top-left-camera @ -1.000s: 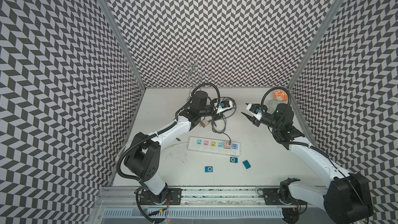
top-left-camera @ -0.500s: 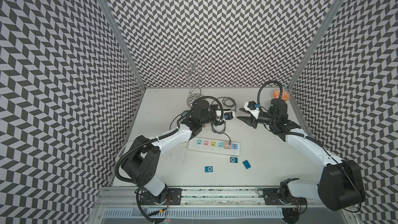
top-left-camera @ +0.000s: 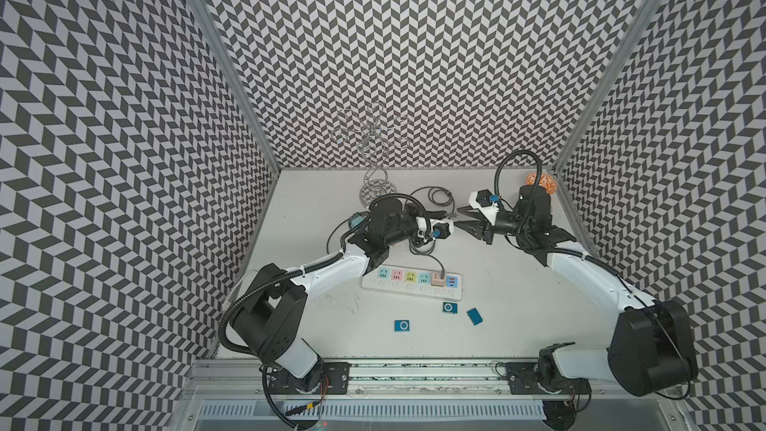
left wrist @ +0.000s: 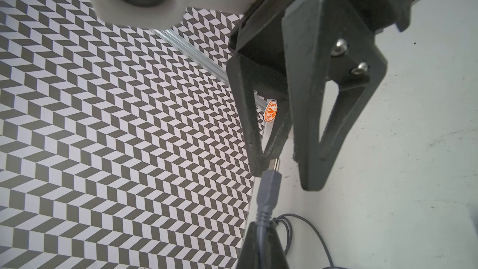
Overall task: Charge mp3
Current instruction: Pick up the charging cable from the center of the board.
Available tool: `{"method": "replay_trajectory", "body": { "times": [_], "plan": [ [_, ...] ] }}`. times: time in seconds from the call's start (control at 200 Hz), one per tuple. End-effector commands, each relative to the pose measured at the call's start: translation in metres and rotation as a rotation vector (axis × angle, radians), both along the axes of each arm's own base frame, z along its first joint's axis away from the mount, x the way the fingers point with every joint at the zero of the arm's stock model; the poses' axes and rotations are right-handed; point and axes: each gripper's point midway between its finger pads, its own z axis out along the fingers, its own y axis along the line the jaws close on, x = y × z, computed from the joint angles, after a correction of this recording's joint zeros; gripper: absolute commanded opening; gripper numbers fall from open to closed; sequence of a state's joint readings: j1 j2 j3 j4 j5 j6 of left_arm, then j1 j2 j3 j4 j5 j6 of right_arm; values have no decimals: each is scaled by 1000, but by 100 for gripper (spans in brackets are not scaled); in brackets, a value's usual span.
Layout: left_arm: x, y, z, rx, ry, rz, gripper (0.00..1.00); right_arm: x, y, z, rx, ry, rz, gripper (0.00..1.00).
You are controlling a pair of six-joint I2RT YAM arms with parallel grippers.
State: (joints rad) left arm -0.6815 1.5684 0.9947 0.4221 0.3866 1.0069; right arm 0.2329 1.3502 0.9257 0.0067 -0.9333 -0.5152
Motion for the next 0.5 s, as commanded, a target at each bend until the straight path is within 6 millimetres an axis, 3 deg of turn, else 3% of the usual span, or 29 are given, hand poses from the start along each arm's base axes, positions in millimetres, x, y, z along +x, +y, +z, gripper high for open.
{"method": "replay_trajectory", "body": {
  "times": [0.0, 0.275, 0.406, 0.496],
  "plan": [
    [-7, -1, 20, -23, -69, -11, 0, -7, 8, 17, 35, -51, 74, 37],
    [-10, -5, 16, -5, -78, -17, 0, -10, 11, 20, 51, -55, 92, 29],
    [-10, -6, 14, 4, -77, -14, 0, -12, 11, 22, 58, -54, 101, 19],
    [-10, -6, 12, 8, -76, -11, 0, -13, 11, 22, 54, -61, 99, 17]
  ]
}}
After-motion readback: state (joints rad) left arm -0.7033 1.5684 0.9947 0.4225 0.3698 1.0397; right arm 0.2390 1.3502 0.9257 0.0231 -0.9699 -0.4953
